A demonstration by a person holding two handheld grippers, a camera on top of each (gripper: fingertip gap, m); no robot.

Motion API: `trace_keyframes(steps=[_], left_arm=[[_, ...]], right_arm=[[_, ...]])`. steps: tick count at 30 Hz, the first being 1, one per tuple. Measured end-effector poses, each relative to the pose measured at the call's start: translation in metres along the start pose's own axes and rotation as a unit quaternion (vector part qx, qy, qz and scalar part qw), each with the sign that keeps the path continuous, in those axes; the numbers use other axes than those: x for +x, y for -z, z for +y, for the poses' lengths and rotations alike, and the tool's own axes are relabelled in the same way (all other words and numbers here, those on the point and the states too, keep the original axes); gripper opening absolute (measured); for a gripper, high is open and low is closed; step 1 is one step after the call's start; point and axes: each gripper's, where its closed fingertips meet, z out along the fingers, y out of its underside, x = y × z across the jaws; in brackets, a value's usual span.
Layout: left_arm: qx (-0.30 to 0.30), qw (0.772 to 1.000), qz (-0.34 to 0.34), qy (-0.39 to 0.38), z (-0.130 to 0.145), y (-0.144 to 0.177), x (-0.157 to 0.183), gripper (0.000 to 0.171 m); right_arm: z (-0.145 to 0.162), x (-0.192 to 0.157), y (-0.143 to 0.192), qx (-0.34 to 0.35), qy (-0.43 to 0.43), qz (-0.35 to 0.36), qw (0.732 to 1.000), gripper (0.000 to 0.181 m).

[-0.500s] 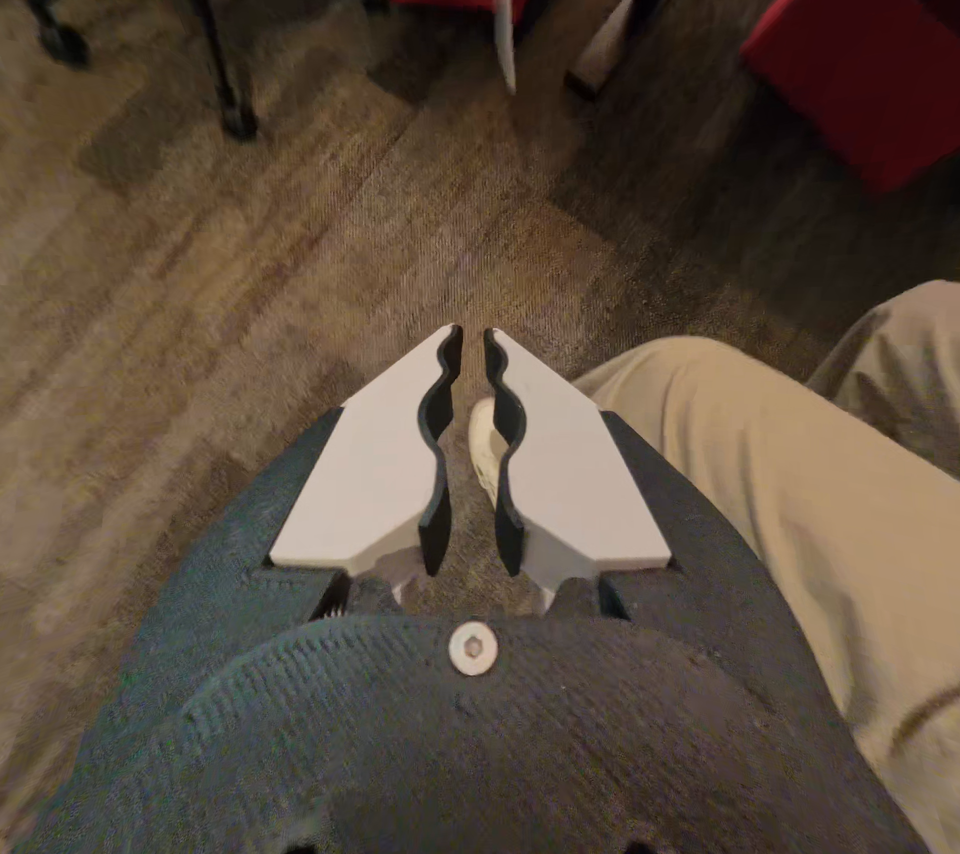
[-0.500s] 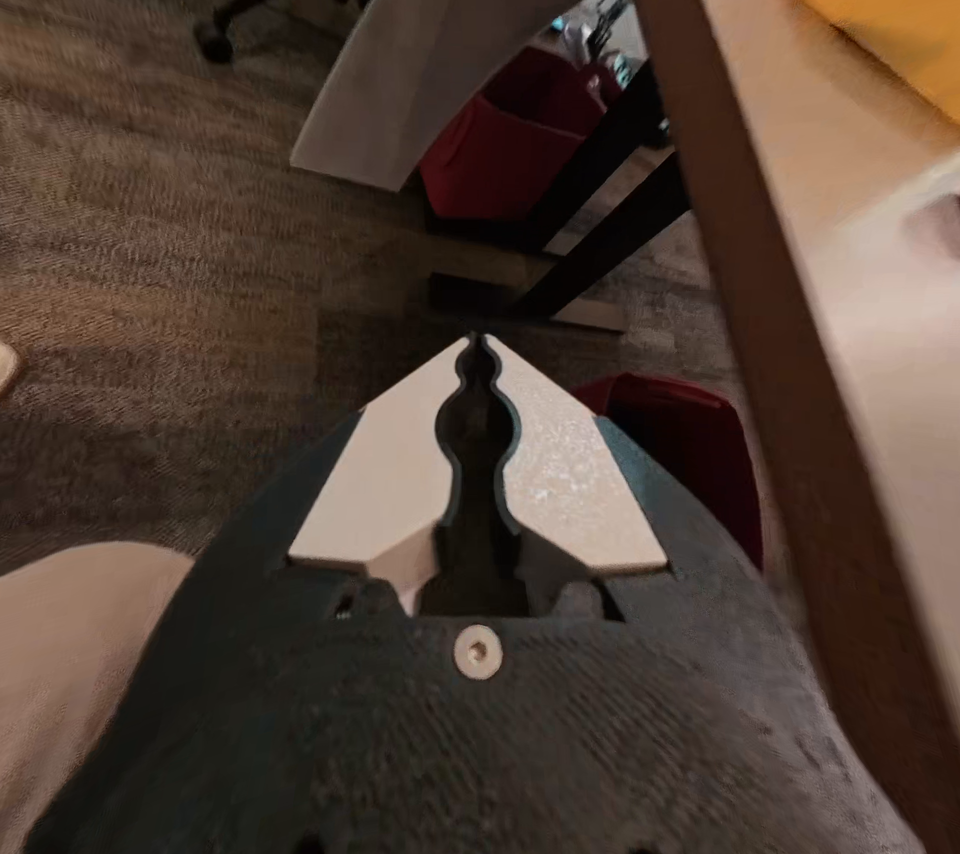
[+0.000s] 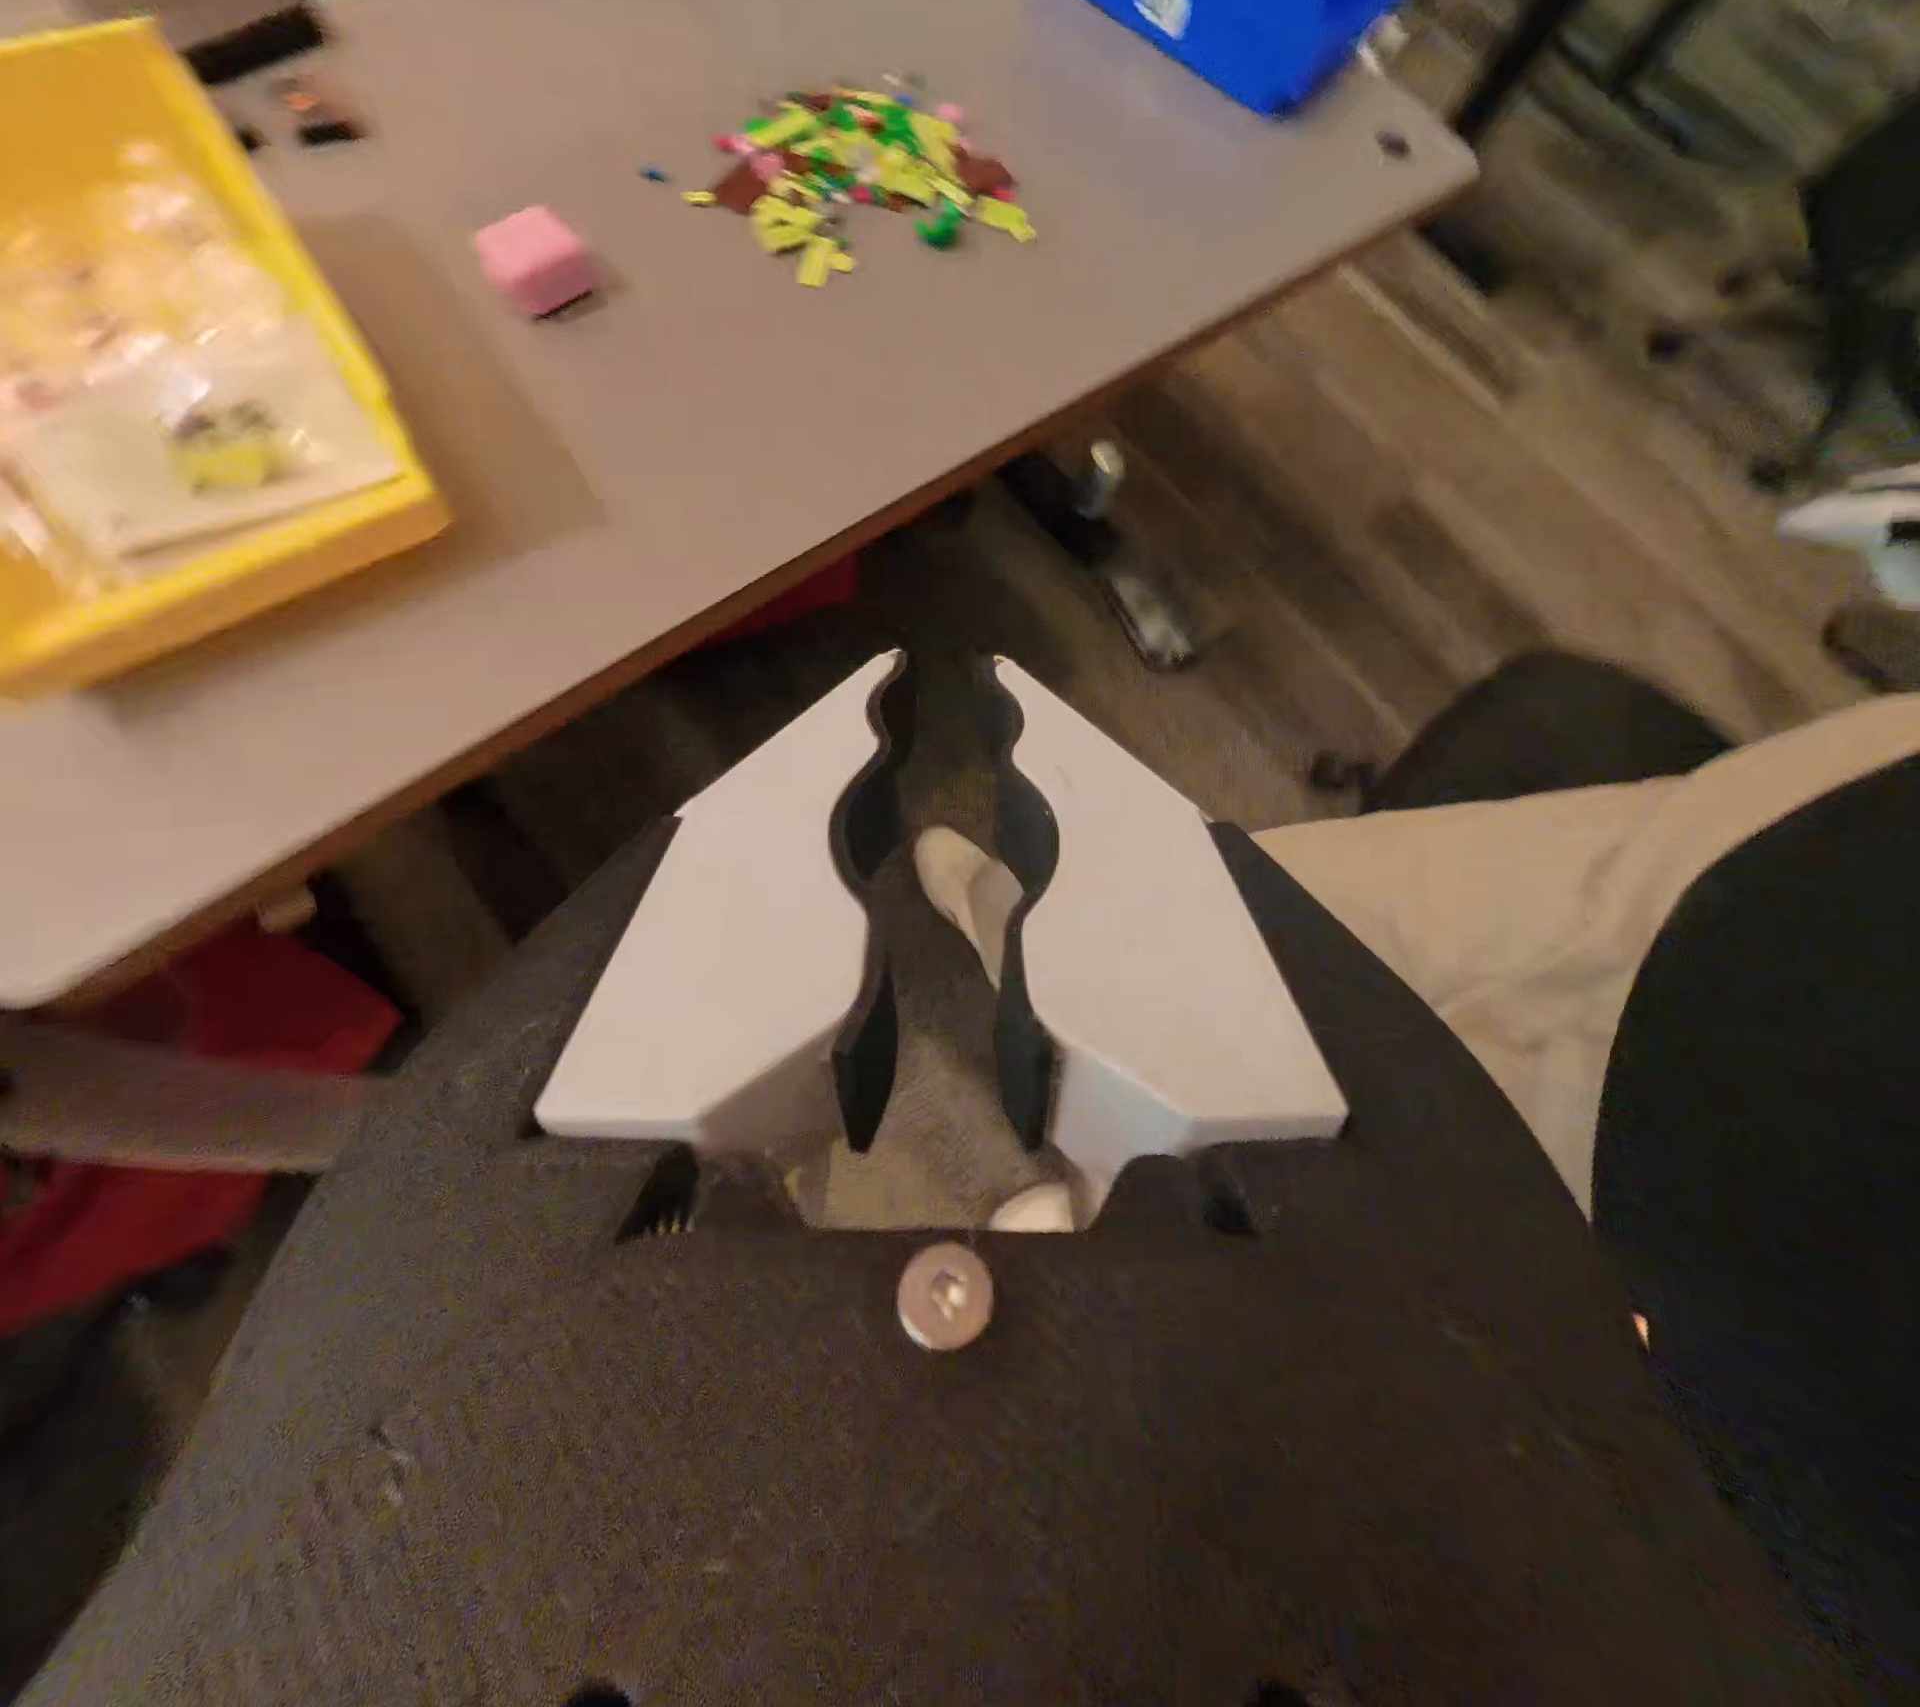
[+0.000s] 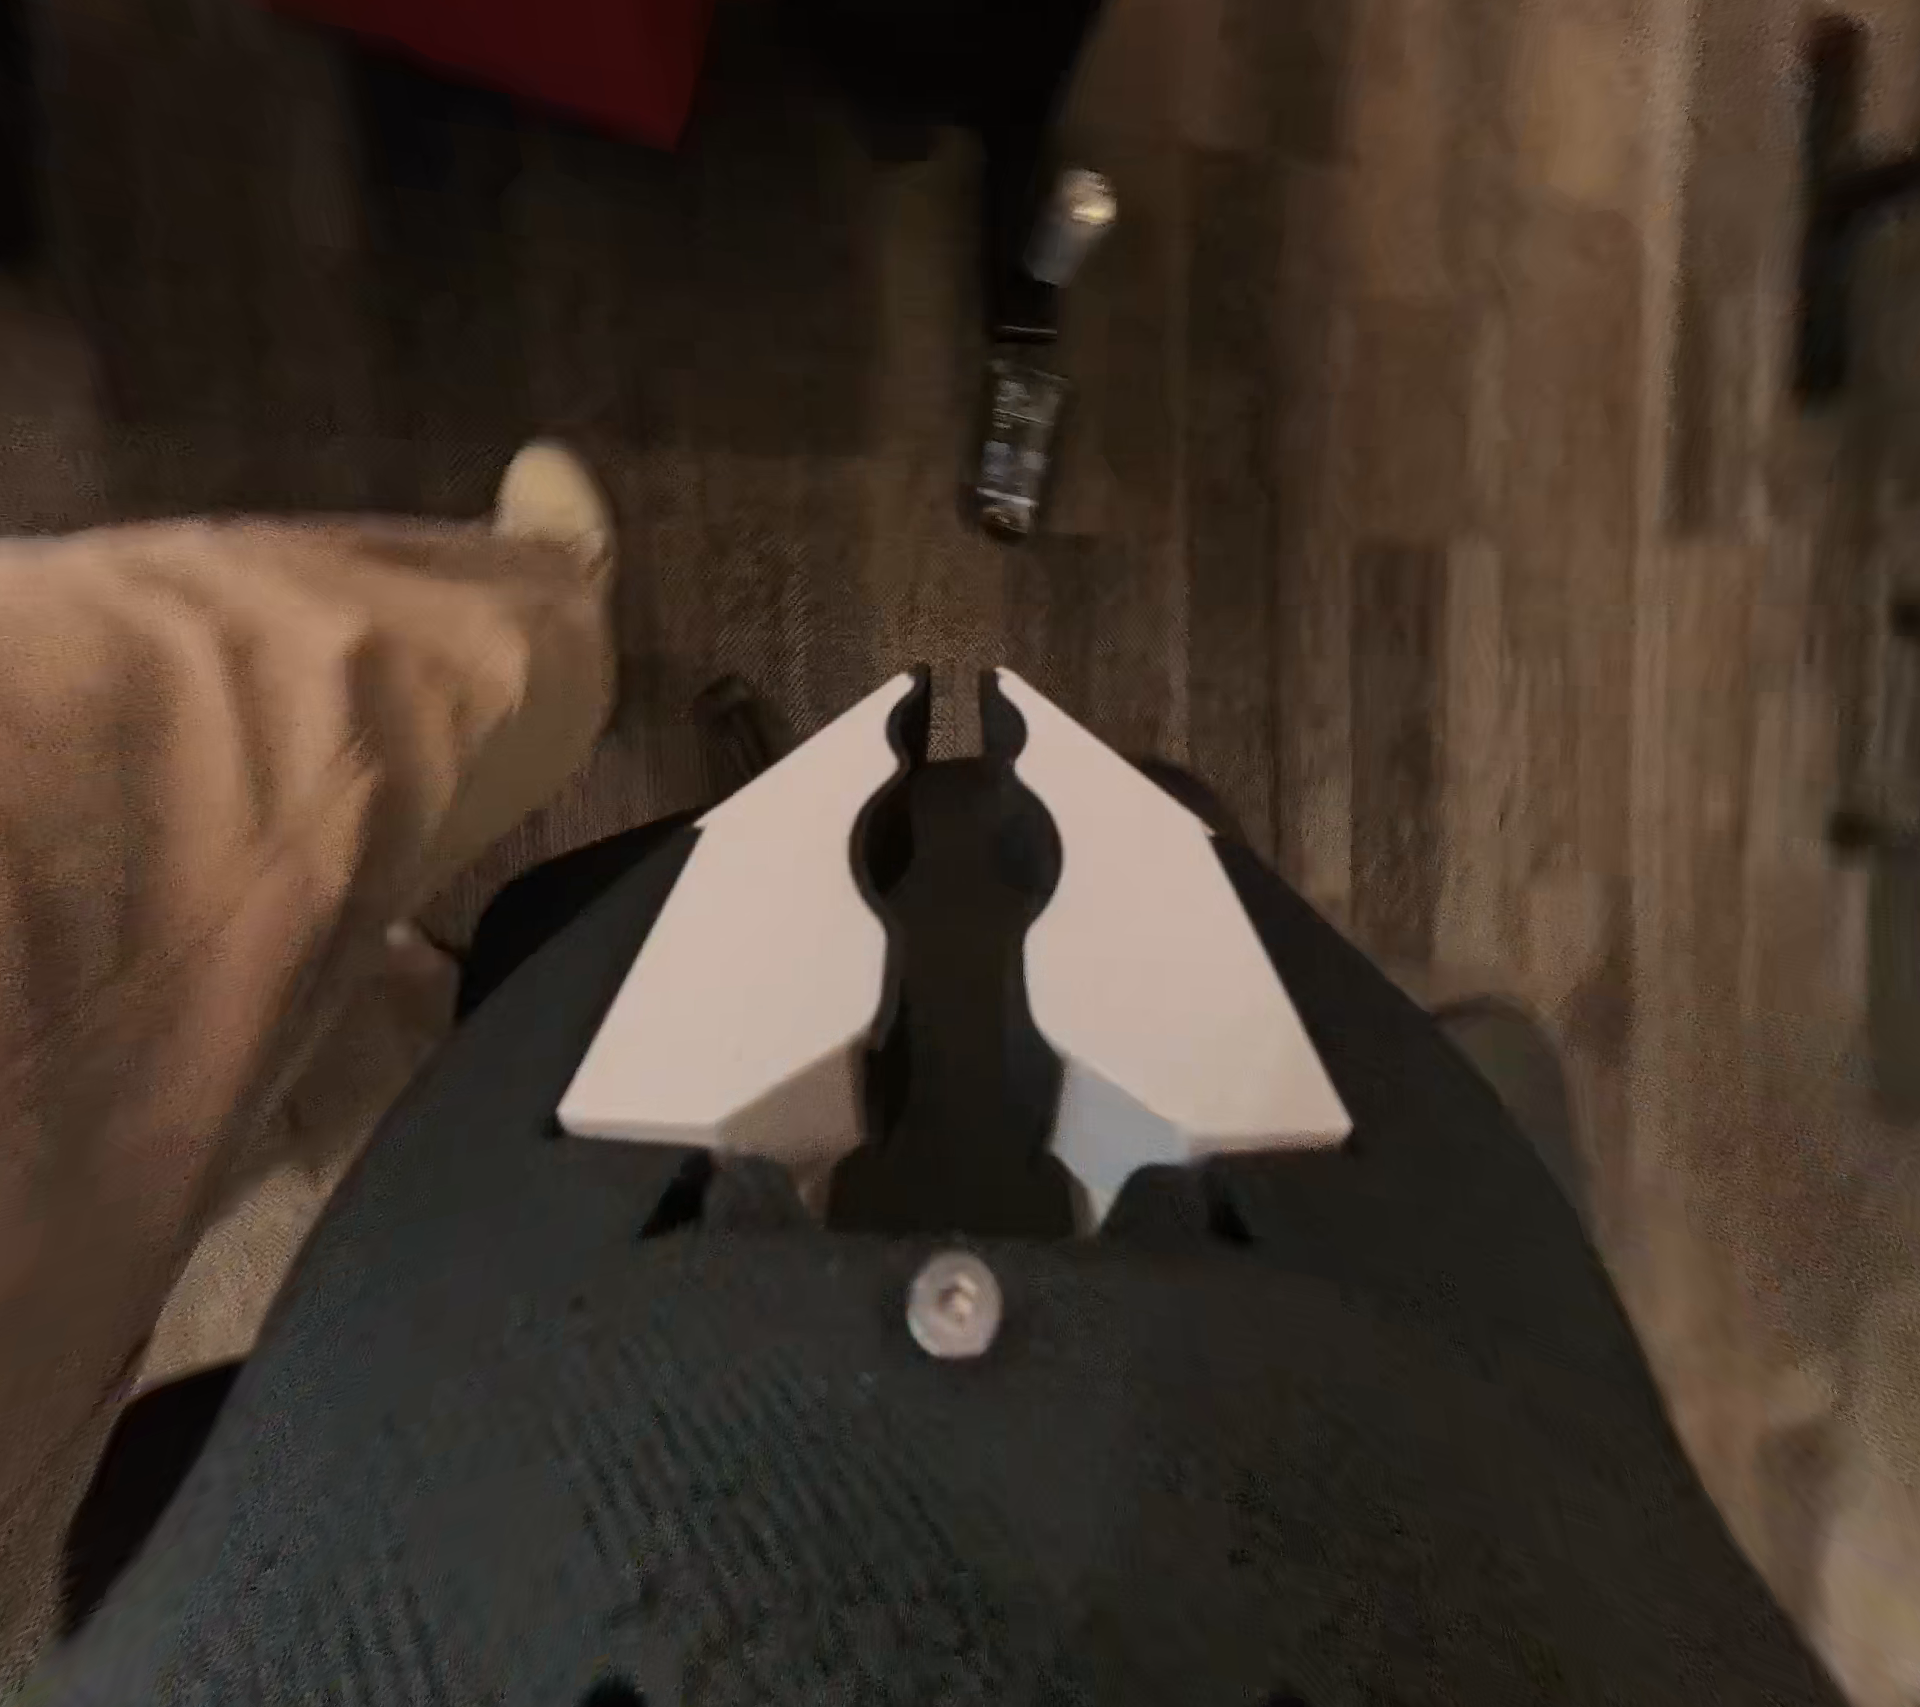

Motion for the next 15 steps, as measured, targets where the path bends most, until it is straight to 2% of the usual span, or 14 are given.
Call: trace_keyframes(steps=[2, 3, 5, 7, 11, 15], left_arm=[[-0.034, 0.998, 0.03, -0.043, -0.008, -0.022, -0.008, 0.008], [-0.045, 0.997, 0.043, -0.049, -0.015, -0.032, -0.011, 0.008], [-0.059, 0.995, 0.071, -0.039, -0.031, -0.05, -0.013, 0.008], [-0.071, 0.992, 0.098, -0.033, -0.049, -0.065, -0.014, 0.009], [-0.079, 0.987, 0.121, -0.068, -0.077, -0.087, -0.026, 0.01], [-0.084, 0.977, 0.177, -0.089, -0.088, -0.103, -0.027, 0.011]], right_arm=[[0.041, 0.017, 0.016, 0.004, -0.093, 0.069, 0.993, 0.014], [0.067, 0.021, 0.023, -0.008, -0.13, 0.099, 0.987, 0.023], [0.115, 0.017, 0.033, -0.046, -0.187, 0.137, 0.972, 0.033], [0.146, 0.005, 0.041, -0.064, -0.237, 0.155, 0.957, 0.035], [0.178, -0.013, 0.048, -0.08, -0.326, 0.186, 0.924, 0.034], [0.171, -0.022, 0.08, -0.051, -0.364, 0.22, 0.904, 0.035]])
